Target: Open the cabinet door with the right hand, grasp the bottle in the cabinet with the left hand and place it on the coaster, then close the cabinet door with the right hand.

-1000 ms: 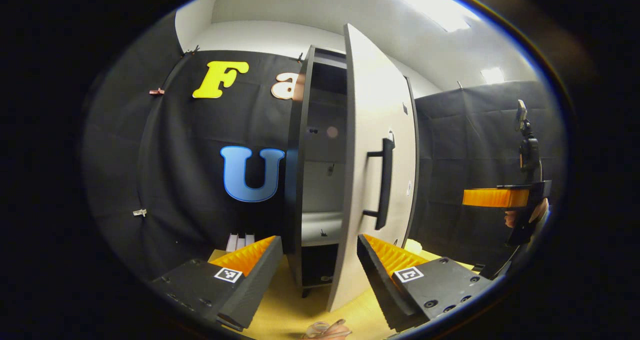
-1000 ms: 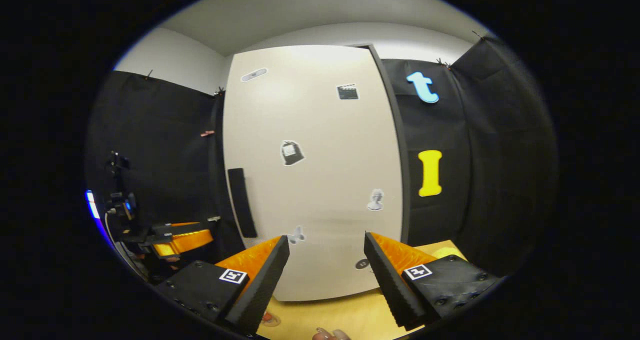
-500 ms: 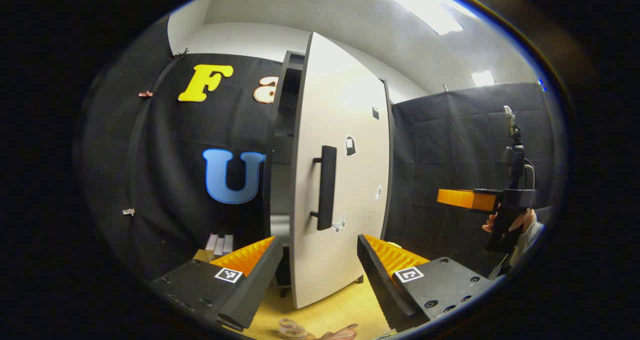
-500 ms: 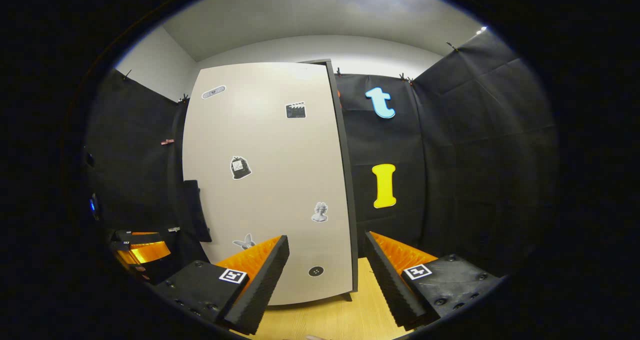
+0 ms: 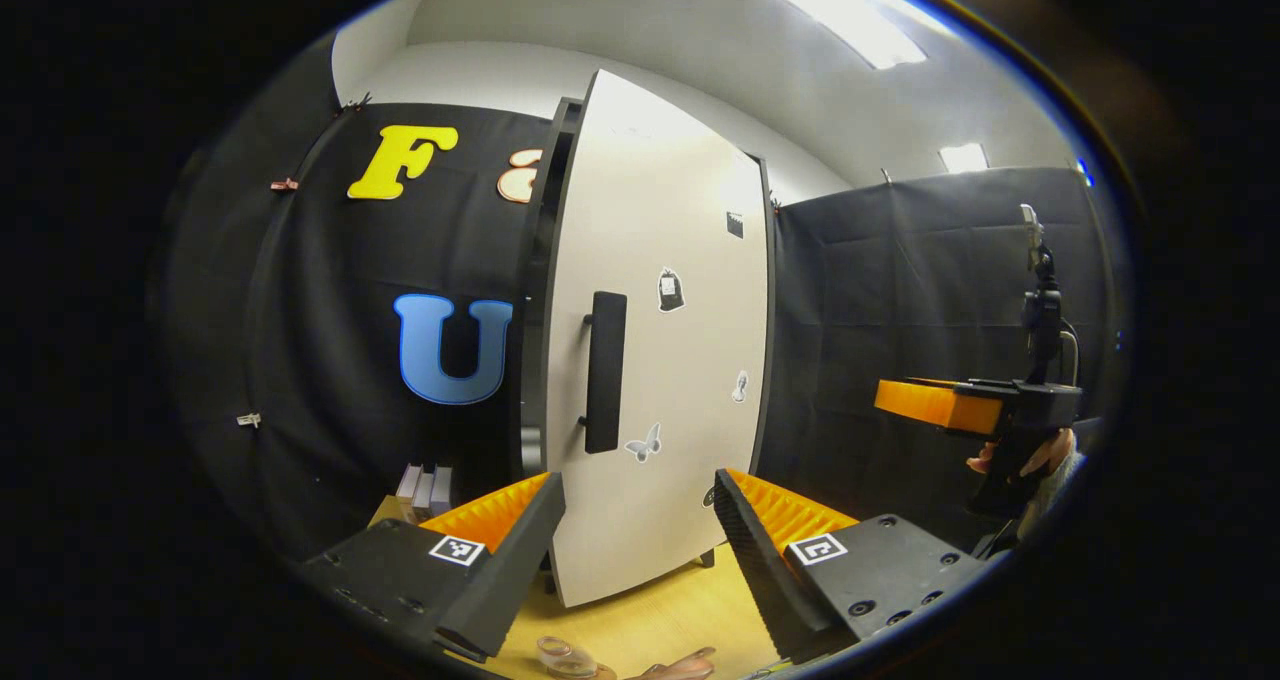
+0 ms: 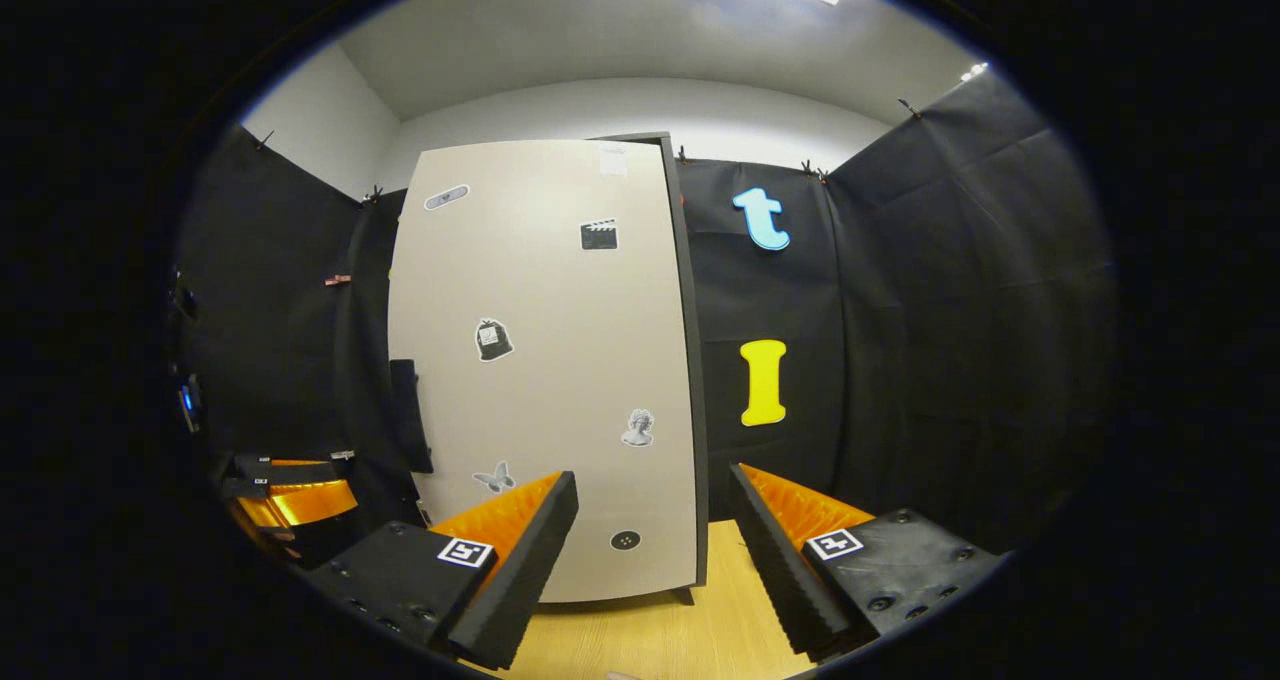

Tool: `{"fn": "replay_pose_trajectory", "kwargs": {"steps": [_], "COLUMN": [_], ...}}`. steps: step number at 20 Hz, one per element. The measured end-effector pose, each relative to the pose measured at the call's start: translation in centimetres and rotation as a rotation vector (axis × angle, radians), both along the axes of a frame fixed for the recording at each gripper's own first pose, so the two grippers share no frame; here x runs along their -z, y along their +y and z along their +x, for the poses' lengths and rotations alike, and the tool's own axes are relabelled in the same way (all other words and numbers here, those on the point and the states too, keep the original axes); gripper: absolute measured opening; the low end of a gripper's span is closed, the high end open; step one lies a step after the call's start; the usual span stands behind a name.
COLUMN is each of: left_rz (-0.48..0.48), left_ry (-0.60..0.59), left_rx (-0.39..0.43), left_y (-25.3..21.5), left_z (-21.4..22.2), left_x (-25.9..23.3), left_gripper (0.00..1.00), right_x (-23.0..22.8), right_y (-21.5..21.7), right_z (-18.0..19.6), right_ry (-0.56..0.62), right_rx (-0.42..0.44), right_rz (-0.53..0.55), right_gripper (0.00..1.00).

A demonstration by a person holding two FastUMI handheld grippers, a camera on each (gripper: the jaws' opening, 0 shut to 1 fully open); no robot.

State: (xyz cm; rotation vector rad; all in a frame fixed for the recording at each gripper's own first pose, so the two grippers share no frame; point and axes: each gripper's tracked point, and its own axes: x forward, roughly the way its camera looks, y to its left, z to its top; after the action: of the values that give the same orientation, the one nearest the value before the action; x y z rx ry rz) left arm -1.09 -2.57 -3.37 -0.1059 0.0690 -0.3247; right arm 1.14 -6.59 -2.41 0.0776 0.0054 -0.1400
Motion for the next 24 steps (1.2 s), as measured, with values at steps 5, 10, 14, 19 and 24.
{"fn": "replay_pose_trajectory", "kwargs": {"steps": [5,10,14,19,24], "left_rz": [0.001,0.009,0.014,0.014,0.022], "left_ry": [0.004,-0.001,-0.001,-0.007,-0.011], "left_rx": [-0.012,-0.013,-0.019,-0.013,0.0], "left_y": [0.2,0.1,0.1,-0.3,-0.8], "left_z": [0.5,1.0,1.5,1.9,2.4], "left_x": [0.0,-0.1,-0.1,-0.3,-0.6], "left_gripper": [0.95,0.95,0.95,0.95,0.95], "right_x": [0.2,0.4,0.4,0.5,0.5], "right_y": [0.4,0.9,0.9,1.0,0.9], "right_z": [0.5,1.1,1.9,2.2,2.7], "right_ry": [0.005,0.014,0.018,0.025,0.026], "right_rx": [-0.017,-0.041,-0.045,-0.047,-0.047], "right_rz": [-0.066,-0.067,-0.061,-0.075,-0.087], "right_gripper": [0.98,0.98,0.98,0.97,0.98]}}
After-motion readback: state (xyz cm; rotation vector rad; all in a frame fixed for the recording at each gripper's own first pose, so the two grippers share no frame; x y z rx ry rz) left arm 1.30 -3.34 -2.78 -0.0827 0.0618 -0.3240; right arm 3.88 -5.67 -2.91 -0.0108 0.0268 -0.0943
